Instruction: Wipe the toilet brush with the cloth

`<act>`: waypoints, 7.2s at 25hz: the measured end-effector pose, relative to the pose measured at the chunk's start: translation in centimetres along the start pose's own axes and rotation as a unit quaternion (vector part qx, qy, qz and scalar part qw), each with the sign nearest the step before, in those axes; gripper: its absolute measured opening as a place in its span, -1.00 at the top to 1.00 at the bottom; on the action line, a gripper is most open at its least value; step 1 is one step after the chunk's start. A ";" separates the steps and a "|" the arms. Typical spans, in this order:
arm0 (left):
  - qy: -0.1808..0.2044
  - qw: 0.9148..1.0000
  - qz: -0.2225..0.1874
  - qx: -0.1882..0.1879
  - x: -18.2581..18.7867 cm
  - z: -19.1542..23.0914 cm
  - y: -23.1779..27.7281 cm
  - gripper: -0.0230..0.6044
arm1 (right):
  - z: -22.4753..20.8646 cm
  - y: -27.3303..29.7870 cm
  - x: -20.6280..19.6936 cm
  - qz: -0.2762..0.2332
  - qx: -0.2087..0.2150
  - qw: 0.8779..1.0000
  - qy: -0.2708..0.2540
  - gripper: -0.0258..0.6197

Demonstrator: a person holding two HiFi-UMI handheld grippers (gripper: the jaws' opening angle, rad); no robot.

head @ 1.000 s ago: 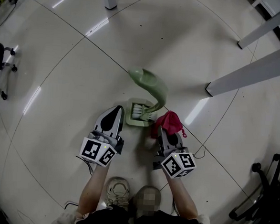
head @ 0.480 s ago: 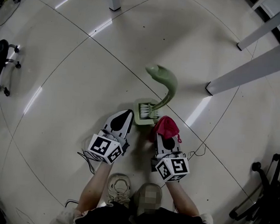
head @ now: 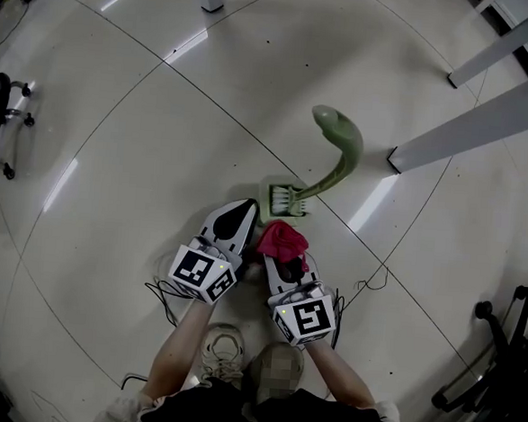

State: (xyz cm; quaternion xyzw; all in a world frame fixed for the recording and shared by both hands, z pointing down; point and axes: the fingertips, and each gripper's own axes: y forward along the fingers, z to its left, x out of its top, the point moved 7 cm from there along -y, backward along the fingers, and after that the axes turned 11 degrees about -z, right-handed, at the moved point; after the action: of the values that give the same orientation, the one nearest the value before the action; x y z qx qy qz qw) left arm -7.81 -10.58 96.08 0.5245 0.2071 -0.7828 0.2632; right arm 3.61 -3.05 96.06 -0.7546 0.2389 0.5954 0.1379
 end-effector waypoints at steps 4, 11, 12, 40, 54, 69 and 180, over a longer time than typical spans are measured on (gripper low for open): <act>-0.005 1.000 -0.001 -0.013 -0.1 0.2 0.0 0.91 | 1.0 0.8 -0.3 0.011 0.051 0.999 0.006 0.82; -0.002 0.990 -0.019 -0.139 2.3 1.5 -0.8 0.29 | -1.1 -1.3 -0.5 0.013 -0.005 1.000 0.012 0.82; 0.012 0.986 -0.007 -0.166 2.6 1.4 -0.6 -0.06 | -1.5 -1.6 -0.6 0.015 -0.014 1.000 0.013 0.82; 0.076 0.945 0.077 -0.308 1.8 -1.2 -0.2 -0.36 | -10.2 2.5 2.2 0.015 -0.053 0.995 -0.083 0.82; 0.074 0.934 0.101 -0.334 2.7 2.1 5.6 -0.36 | -4.8 0.3 1.3 0.022 -0.062 0.998 0.004 0.82; 0.045 0.940 0.098 -0.323 1.0 -1.6 1.3 -0.36 | -10.2 3.6 3.0 0.024 -0.017 0.994 -0.102 0.82; 0.135 0.866 -0.090 -0.473 102.3 -45.9 2.6 0.54 | 25.9 -11.5 101.0 -0.375 0.216 0.895 0.107 0.82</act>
State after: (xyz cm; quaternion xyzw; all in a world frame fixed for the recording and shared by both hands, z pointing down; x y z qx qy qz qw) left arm -5.35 -4.98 -15.85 0.4170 0.6320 -0.5332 0.3773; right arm 5.99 -0.36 -8.79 -0.7990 0.0738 0.3487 0.4842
